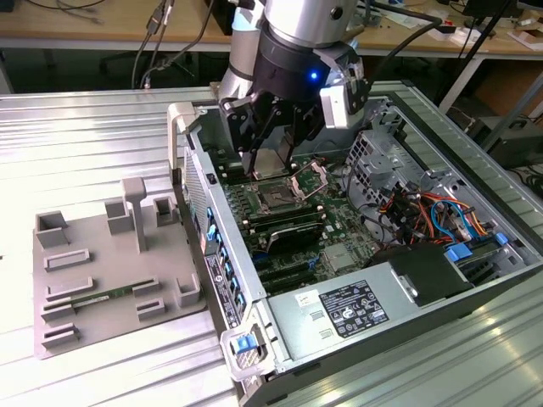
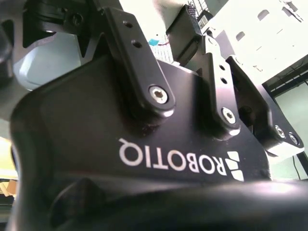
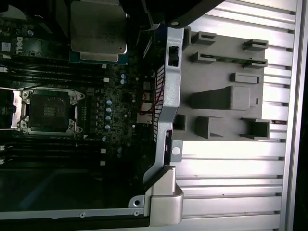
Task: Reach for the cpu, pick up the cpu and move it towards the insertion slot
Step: 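Pick up the cpu and move it towards the insertion slot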
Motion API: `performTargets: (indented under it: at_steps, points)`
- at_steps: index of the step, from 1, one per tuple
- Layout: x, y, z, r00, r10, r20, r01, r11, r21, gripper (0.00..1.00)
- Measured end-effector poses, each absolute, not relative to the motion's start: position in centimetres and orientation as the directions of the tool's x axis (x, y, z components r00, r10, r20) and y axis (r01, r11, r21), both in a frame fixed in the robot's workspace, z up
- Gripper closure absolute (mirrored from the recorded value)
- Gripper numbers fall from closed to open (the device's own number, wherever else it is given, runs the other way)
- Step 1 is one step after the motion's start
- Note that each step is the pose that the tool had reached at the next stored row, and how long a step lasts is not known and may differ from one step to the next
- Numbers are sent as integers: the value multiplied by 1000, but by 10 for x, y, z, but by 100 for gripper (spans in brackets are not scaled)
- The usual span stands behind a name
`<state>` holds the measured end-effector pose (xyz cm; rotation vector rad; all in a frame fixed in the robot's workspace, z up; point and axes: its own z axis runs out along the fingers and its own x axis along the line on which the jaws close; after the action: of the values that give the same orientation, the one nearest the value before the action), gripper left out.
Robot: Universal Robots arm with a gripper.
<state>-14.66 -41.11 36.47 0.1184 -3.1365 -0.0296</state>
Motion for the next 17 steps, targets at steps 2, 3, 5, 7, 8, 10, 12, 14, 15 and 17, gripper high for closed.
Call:
performTargets:
  at_steps: [2, 3, 5, 7, 8, 10, 12, 14, 15, 17]
  points:
    - [-146, -411, 364, -997, -75, 2, -75, 997, 19, 45]
    - [-145, -411, 364, -997, -75, 2, -75, 997, 19, 45]
    - [-144, -411, 364, -997, -75, 2, -75, 997, 19, 45]
    - [-142, -411, 364, -997, -75, 2, -75, 997, 19, 45]
    - [-142, -411, 363, -997, -75, 2, -75, 997, 19, 45]
    - [-140, -411, 363, -997, -75, 2, -75, 997, 19, 45]
    - [-138, -411, 363, -997, -75, 2, -75, 997, 19, 45]
    - [-136, -411, 362, -997, -75, 2, -75, 997, 19, 45]
    - [-135, -411, 362, -997, -75, 2, -75, 997, 19, 45]
    - [-134, -411, 362, -997, -75, 2, -75, 997, 19, 45]
